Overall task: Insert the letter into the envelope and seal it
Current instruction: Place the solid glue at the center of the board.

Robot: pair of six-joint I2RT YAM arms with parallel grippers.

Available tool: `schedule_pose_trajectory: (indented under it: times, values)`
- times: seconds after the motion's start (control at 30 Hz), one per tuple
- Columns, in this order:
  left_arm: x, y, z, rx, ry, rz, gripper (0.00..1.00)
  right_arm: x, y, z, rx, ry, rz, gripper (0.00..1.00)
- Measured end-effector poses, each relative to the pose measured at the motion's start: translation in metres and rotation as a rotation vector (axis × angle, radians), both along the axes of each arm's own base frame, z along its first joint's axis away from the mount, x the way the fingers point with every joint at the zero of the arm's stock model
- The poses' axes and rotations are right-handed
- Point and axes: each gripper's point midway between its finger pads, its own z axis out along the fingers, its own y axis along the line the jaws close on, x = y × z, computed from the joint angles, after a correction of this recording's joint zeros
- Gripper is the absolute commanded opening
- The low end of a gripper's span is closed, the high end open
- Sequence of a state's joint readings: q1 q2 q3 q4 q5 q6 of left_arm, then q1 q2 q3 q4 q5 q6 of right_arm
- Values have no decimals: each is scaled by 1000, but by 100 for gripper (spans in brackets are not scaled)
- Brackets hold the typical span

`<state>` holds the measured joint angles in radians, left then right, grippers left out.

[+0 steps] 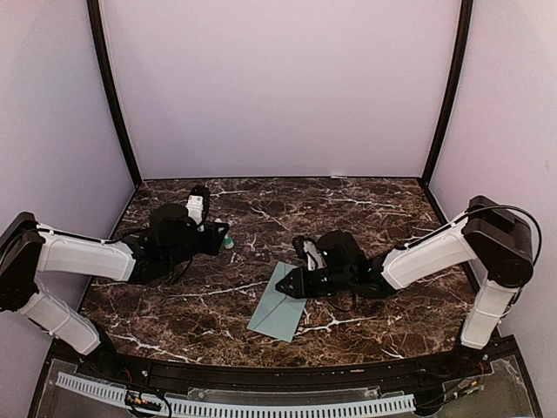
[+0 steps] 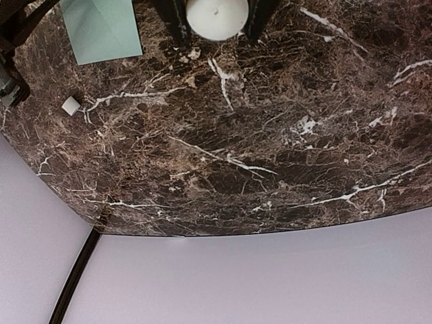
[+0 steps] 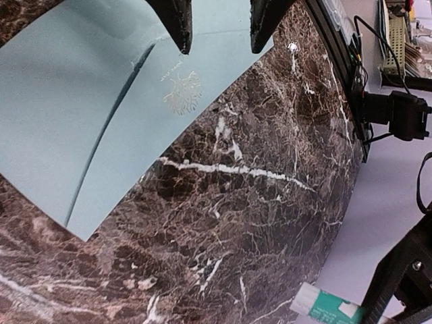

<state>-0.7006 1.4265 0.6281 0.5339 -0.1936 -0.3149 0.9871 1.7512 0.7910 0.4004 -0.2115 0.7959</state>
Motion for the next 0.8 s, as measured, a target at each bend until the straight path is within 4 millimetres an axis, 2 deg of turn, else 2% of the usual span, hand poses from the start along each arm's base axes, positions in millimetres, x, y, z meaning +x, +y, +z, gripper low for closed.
schedule_pose_trajectory:
  times: [0.13, 0.37, 0.67, 0.8]
  values:
    - [0, -2, -2, 36, -43, -1, 8, -3, 10, -7, 4, 58, 38, 25]
    - [-1, -6, -20, 91, -50, -18, 10, 0, 21, -10, 17, 90, 57, 20]
    - [-4, -10, -32, 122, -64, -37, 13, 4, 16, -41, -32, 157, 28, 18]
    - [-6, -14, -44, 153, -60, -54, 14, 5, 17, -44, -36, 165, 25, 17]
